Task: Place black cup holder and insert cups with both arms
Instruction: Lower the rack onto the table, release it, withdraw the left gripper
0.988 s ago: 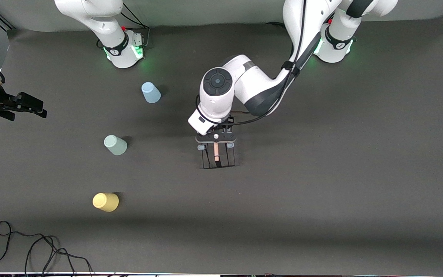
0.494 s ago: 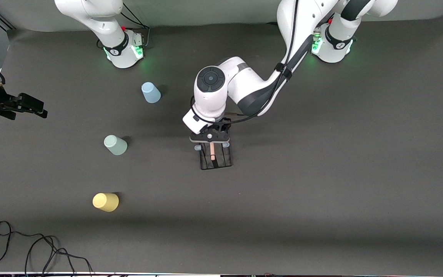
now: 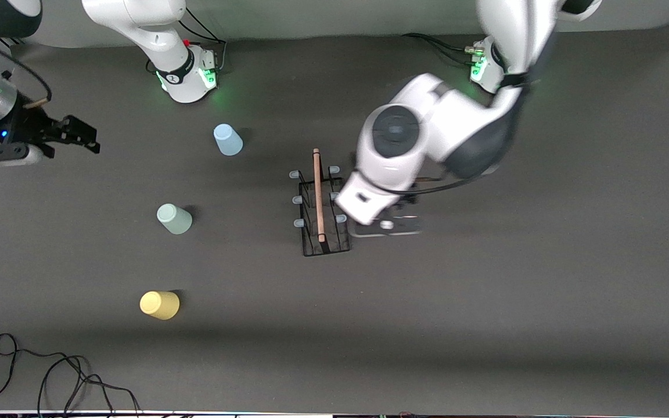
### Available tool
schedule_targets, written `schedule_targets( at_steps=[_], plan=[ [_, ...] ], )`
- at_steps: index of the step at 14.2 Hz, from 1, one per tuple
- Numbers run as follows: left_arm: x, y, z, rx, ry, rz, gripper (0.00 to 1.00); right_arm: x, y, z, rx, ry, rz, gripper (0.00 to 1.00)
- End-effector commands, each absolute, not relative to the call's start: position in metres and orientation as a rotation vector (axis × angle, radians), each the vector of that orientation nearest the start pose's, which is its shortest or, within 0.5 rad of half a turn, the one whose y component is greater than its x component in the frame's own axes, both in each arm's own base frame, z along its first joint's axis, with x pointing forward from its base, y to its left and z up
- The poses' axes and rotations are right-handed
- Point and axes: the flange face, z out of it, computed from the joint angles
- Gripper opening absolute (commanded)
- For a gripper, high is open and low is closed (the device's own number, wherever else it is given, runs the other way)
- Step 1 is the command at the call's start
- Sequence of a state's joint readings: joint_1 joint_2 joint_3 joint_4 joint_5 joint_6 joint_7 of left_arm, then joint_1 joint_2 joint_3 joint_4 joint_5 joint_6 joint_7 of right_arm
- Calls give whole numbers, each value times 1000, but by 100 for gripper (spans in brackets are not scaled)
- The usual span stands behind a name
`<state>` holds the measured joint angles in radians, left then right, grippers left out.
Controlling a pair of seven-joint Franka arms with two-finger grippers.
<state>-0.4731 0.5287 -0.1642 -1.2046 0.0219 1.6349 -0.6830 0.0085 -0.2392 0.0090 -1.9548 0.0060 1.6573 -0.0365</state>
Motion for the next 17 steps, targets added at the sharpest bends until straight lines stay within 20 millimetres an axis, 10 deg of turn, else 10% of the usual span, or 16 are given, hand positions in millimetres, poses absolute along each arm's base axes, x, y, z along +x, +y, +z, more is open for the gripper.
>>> schedule_targets(
  at_steps=[1, 7, 10, 17],
  plan=[
    [585, -318, 507, -3088, -50, 303, 100, 470, 9, 540, -3137, -68, 84, 100],
    [593, -125, 572, -3076, 92, 463, 100, 477, 6, 389, -3136, -66, 67, 100],
    [582, -58, 561, -3071, 86, 473, 99, 474, 6, 327, -3138, -65, 19, 100],
    [555, -34, 534, -3091, 54, 260, 99, 487, 8, 255, -3138, -66, -41, 100]
  ],
)
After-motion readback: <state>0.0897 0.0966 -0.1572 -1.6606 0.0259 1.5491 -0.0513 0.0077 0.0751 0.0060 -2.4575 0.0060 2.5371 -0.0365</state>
